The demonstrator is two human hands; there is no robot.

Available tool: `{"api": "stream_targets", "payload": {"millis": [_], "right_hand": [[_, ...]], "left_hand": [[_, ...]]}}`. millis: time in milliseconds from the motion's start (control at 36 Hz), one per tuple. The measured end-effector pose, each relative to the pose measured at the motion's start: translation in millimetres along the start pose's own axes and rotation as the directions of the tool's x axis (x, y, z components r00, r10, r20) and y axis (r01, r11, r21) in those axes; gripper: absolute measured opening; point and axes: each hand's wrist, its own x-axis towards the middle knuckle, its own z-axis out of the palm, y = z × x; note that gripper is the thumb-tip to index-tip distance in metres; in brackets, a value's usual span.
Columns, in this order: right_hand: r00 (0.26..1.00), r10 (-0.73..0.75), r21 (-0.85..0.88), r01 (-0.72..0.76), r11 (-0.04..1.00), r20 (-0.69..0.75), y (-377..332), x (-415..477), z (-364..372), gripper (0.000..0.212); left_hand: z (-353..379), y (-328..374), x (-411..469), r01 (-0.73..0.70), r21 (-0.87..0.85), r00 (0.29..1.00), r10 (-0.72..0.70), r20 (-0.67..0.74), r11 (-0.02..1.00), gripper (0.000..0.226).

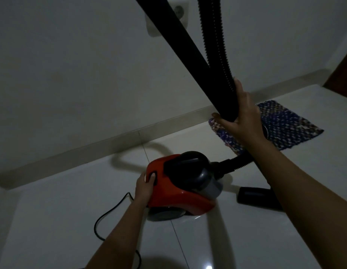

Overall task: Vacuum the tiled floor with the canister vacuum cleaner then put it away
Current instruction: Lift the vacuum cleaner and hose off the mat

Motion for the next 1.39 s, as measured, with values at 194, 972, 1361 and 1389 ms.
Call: {"api": "stream_targets", "payload": {"millis": [194,972,1361,1389], "right_hand": [[1.0,-0.004,0.012,0.004,1.0,0.014,6.6,4.8,9.0,0.089],[0.999,0.01,0.022,-0.011,1.0,0.054,11.1,15.9,49.3,0.09],[0.996,-0.012,0.086,0.005,0.996,0.084,-3.7,9.5,48.6,0.091],[0.995,-0.018,0.084,0.01,0.996,0.094,-5.4,9.2,48.7,0.091]], "left_hand": [[2.9,-21.9,13.6,0.044,-0.17,0.997,-0.034,0.064,0.984,0.051],[17.3,-64.0,47.2,0.185,-0.404,0.982,-0.183,0.044,0.896,0.075],[17.2,-37.7,23.4,0.154,-0.175,0.988,-0.157,-0.004,0.973,0.065],[15.0,-28.8,17.3,0.145,-0.139,0.989,-0.148,-0.011,0.98,0.061]]}}
